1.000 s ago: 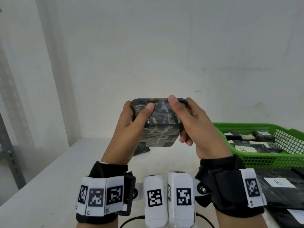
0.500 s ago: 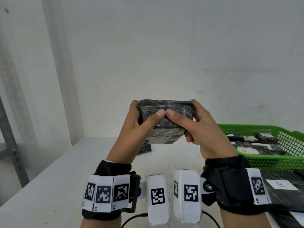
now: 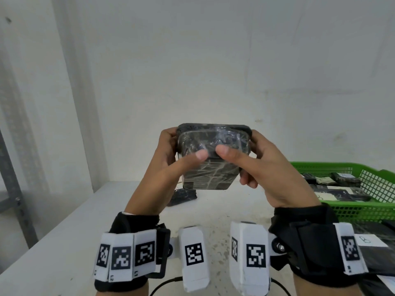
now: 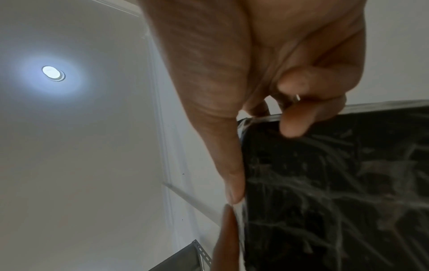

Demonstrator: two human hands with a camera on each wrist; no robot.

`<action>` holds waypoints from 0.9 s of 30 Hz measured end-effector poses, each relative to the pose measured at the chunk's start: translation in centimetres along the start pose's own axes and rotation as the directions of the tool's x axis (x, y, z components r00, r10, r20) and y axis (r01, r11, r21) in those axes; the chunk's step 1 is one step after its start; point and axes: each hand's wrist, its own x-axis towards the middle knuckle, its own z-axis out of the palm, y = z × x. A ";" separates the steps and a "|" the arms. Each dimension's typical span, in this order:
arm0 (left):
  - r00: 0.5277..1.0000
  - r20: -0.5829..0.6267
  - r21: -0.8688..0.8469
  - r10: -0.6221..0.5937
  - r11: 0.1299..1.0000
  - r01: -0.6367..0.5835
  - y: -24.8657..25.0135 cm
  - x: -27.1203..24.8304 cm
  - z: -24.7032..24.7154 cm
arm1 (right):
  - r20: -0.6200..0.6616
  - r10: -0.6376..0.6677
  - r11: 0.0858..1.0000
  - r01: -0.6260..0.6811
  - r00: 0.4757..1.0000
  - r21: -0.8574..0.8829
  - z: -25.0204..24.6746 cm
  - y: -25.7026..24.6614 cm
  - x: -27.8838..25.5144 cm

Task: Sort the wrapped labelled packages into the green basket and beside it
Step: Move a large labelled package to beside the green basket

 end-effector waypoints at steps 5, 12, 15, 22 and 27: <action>0.999 0.038 0.146 0.019 0.989 -0.024 -0.1 0.1 -0.5 | 0.030 0.029 1.000 -0.029 0.999 0.011 -1.2 -0.1 0.0; 0.998 -0.018 0.156 -0.068 0.985 0.070 -0.3 0.1 -1.0 | 0.028 0.107 0.984 -0.102 0.994 -0.144 -1.6 0.4 0.1; 0.991 -0.043 0.182 -0.125 0.975 0.131 -0.7 0.2 -1.3 | -0.031 0.081 0.993 -0.084 0.996 -0.080 -1.5 0.5 0.1; 0.962 0.093 0.188 -0.255 0.954 0.235 -0.8 -0.1 -2.3 | -0.211 0.054 0.998 -0.060 0.976 -0.023 -1.5 1.2 0.7; 0.987 -0.024 0.181 -0.159 0.970 0.161 -0.4 -0.1 -2.4 | -0.089 0.109 0.980 -0.122 0.990 -0.158 -1.4 1.4 0.7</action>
